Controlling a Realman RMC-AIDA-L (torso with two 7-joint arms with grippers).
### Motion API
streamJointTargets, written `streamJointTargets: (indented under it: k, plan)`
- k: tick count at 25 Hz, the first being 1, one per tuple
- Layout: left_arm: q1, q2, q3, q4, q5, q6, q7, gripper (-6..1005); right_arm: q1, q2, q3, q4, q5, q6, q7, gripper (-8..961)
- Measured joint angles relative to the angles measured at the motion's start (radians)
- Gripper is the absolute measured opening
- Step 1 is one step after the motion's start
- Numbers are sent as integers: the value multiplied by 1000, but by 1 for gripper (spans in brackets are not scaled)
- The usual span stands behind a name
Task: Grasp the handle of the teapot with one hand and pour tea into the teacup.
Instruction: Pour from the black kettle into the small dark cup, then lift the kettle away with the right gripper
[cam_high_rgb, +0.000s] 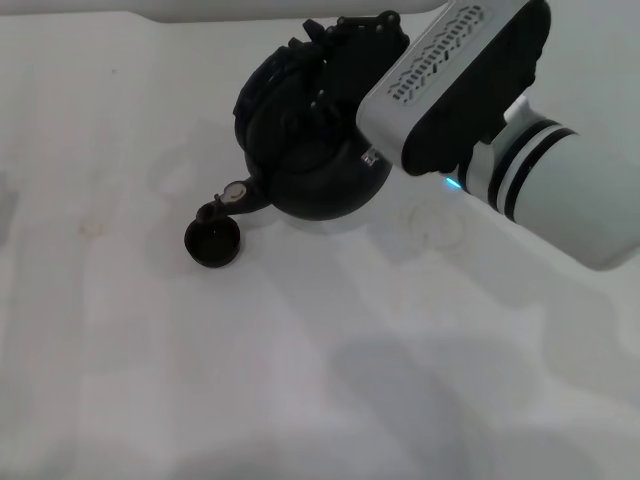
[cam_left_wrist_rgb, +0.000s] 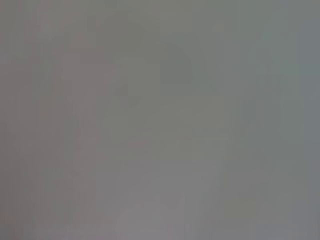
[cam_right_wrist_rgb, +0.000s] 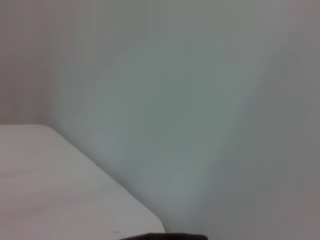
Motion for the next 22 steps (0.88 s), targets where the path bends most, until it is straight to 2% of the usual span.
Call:
streamJointTargets:
  k: [13,22]
  plan:
    - [-1,-1,0,0,0,0,0,890,4,0,-6,-15,0,-4,-66,149]
    - [-4,-1,0,0,0,0,0,890,13,0,-22,-41,-50,-54,-79,143]
